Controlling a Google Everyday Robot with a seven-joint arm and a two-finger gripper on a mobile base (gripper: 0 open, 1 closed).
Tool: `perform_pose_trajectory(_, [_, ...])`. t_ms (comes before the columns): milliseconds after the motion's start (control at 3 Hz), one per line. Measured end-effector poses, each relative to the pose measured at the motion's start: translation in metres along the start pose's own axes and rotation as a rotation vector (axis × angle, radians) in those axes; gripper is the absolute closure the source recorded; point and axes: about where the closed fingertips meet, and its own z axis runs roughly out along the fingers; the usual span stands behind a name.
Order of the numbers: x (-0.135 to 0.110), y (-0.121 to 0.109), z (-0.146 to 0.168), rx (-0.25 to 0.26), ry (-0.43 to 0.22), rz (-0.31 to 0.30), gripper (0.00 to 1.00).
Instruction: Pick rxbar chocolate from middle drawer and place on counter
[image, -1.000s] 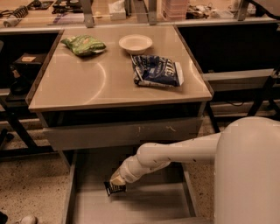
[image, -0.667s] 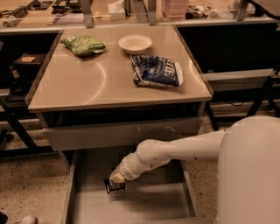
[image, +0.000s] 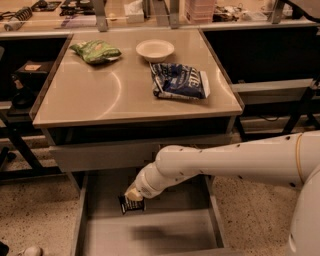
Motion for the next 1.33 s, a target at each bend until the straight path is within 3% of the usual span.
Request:
perform_pose_trajectory(667, [-0.013, 0.0, -0.016, 0.009, -0.017, 0.008, 1.0])
perform_pose_trajectory(1333, [-0.066, 0.011, -0.086, 0.043, -0.047, -0.018, 1.0])
